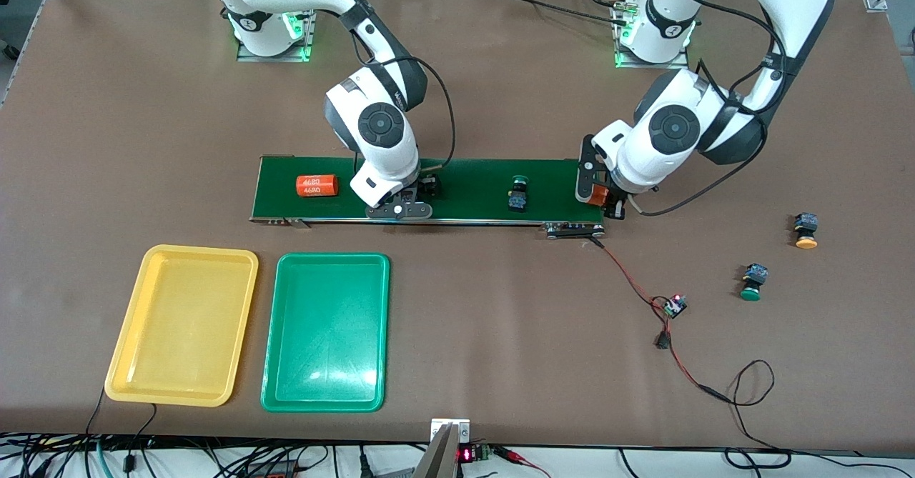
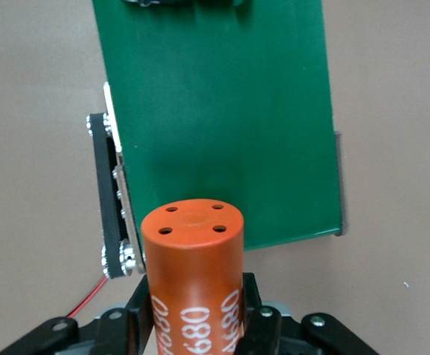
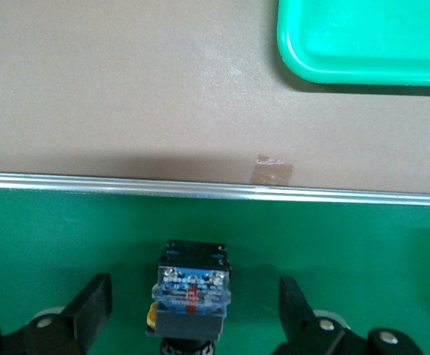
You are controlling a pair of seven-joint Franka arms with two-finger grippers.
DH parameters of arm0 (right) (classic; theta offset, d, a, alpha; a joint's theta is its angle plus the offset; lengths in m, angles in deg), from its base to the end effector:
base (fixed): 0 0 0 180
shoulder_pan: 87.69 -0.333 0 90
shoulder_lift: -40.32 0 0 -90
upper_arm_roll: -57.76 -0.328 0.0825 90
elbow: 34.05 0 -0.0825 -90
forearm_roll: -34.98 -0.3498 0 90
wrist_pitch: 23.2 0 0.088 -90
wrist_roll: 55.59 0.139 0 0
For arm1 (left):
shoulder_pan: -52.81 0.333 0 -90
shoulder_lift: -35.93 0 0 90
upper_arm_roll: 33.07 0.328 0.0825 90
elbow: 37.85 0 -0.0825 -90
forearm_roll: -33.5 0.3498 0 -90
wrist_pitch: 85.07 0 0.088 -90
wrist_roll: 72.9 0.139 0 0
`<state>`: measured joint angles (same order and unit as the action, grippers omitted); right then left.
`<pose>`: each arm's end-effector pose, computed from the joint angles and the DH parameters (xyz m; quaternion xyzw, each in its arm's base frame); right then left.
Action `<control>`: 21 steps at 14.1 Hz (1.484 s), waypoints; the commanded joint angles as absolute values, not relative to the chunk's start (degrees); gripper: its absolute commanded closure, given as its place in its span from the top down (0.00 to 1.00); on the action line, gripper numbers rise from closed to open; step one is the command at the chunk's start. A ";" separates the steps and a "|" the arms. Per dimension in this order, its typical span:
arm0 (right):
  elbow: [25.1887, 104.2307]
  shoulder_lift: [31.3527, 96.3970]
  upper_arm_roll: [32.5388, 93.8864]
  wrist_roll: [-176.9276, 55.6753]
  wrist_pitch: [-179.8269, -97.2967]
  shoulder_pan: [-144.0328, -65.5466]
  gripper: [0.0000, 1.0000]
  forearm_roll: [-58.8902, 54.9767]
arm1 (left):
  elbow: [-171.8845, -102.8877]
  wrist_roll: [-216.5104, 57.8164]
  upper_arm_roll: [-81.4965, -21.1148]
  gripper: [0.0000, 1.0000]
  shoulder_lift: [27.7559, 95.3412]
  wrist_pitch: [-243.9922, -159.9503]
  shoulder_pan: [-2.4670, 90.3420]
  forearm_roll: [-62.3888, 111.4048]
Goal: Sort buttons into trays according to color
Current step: 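Grasp the belt button with the right gripper while the left gripper carries cylinder, then open the left gripper on the belt while the right gripper carries the button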
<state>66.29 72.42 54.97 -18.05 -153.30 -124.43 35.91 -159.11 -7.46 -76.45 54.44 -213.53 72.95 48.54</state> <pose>0.4960 0.4049 0.2497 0.9996 0.0193 -0.0200 0.0071 0.5007 -0.1932 0.2946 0.6566 -0.7528 -0.0385 0.0278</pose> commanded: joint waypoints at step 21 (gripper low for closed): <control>64.02 60.81 64.62 -46.76 -134.39 -116.99 0.14 39.00 | -161.60 -17.61 -76.57 0.00 57.46 -219.11 68.98 55.91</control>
<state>60.30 64.25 64.84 -39.33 -134.37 -121.82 37.09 -161.37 -16.27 -76.65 57.59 -218.40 69.20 54.37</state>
